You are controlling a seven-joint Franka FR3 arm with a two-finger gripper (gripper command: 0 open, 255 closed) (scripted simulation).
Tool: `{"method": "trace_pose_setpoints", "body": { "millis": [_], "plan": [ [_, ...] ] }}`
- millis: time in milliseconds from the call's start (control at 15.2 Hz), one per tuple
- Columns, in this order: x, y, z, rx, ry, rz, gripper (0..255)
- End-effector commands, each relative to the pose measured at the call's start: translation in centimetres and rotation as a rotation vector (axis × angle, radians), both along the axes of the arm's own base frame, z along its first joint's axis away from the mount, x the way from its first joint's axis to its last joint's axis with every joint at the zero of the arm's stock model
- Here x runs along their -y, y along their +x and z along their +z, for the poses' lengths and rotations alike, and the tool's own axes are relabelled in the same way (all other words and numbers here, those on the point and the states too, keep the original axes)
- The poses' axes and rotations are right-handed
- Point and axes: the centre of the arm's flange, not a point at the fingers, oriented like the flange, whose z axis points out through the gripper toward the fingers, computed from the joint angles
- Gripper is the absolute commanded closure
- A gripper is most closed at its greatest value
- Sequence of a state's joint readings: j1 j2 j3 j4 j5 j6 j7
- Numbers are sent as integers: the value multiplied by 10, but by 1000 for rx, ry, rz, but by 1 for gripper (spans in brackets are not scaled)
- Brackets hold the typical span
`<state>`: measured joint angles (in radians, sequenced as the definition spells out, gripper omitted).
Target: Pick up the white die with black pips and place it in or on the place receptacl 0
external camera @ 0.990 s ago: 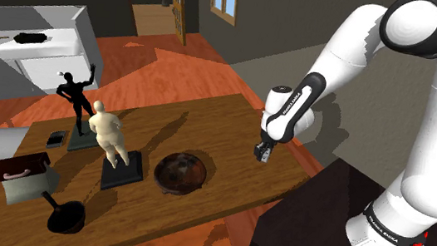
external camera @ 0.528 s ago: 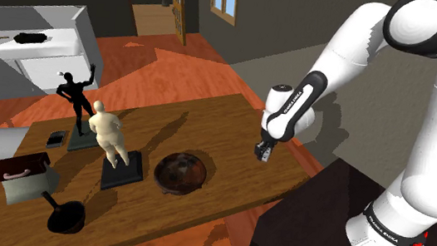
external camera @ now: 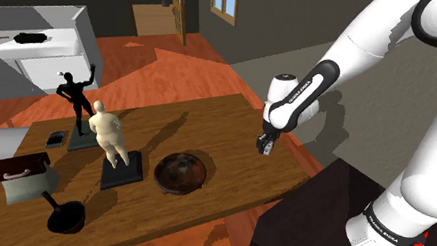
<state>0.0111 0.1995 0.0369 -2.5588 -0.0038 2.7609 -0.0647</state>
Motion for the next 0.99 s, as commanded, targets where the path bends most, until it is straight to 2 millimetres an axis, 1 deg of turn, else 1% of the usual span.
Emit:
{"method": "trace_pose_setpoints", "body": {
  "millis": [0, 924],
  "plan": [
    [-1, -1, 10, 0, 0, 0, 255],
    [-1, -1, 84, 0, 0, 0, 255]
  ]
}}
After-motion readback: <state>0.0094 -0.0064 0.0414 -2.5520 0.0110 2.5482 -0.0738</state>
